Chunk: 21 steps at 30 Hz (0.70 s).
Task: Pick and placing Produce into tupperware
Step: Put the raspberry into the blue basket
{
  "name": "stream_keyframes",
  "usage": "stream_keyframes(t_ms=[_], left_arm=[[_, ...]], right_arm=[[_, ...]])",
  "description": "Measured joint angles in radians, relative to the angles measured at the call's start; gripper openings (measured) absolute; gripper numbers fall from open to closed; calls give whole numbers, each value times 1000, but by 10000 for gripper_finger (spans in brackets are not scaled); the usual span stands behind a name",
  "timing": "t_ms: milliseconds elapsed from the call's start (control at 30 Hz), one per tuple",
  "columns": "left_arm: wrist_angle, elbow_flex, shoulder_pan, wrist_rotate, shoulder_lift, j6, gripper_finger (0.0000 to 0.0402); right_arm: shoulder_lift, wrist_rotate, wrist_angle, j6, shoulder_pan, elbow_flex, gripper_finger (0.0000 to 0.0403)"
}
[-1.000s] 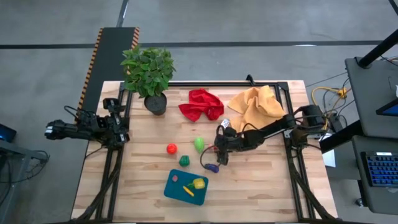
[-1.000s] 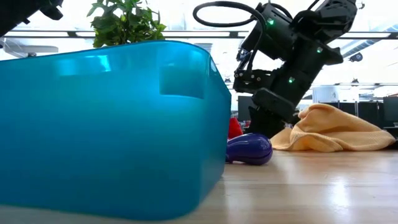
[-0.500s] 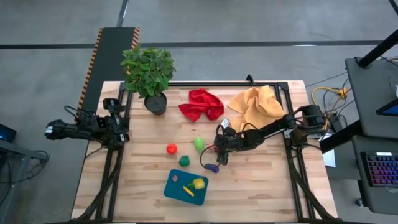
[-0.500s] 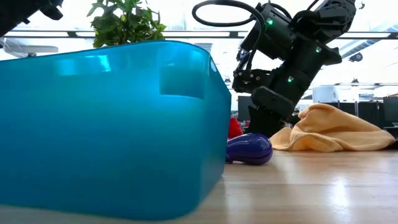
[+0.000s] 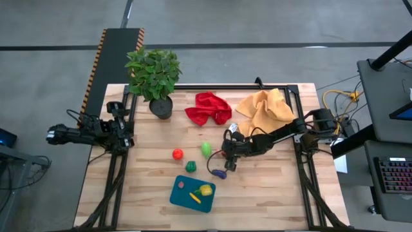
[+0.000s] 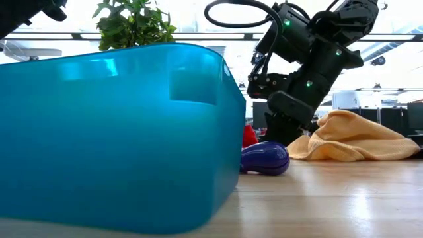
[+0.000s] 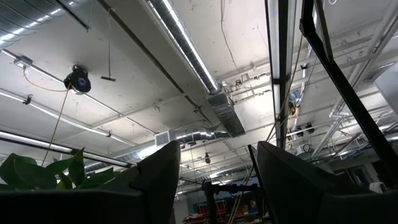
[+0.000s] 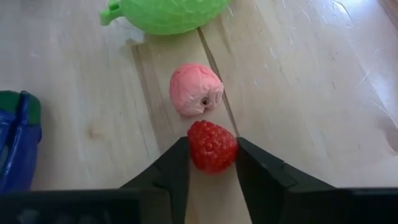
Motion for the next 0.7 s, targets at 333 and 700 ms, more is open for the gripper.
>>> stream_keyframes(t_ms=[333,700], left_arm=[[0,0,0,0,0,0,199],[0,0,0,0,0,0,199]], right_arm=[[-21,-64,-17,0,3,0,94],[-205,-54,15,15,31,0,94]])
